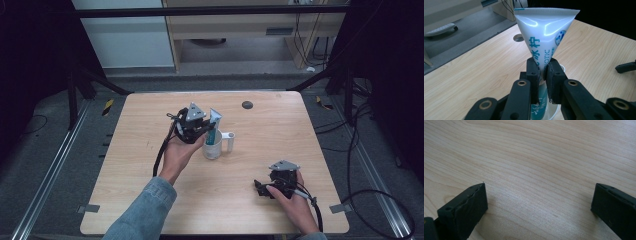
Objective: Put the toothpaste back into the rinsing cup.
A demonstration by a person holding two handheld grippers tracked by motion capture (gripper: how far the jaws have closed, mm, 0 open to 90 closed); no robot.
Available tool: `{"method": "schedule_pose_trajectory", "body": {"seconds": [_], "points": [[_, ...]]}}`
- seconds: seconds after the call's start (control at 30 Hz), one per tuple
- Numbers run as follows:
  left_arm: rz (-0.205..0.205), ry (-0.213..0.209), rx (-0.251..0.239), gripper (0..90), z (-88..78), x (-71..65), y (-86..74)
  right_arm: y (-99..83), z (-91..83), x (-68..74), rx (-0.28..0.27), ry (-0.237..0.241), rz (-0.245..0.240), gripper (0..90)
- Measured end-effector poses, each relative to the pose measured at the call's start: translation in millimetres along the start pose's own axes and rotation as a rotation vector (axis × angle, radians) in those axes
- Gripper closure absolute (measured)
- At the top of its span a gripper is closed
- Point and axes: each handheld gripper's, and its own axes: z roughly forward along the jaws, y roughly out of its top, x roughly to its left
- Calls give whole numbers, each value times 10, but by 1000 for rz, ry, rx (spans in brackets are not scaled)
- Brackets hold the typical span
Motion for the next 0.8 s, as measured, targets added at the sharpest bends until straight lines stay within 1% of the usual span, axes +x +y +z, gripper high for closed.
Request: {"method": "schedule_pose_trajectory", "body": {"seconds": [0.07, 0.2, 0.57, 0.67, 0.73, 0.8], "points": [[0, -2, 10, 812, 16, -2, -19, 0, 0, 1, 0, 0, 1, 6], [6, -2, 13, 812, 28, 2, -32, 0, 0, 1, 0, 1, 2, 7], [0, -7, 24, 812, 46, 16, -71, 0, 0, 2, 0, 1, 3, 6], [6, -7, 37, 812, 56, 10, -84, 0, 0, 2, 0, 1, 3, 7], [-7, -10, 39, 811, 61, 23, -95, 0, 0, 1, 0, 1, 2, 6], [-9, -13, 41, 811, 69, 27, -100, 1, -2, 3, 1, 3, 6, 7]]}}
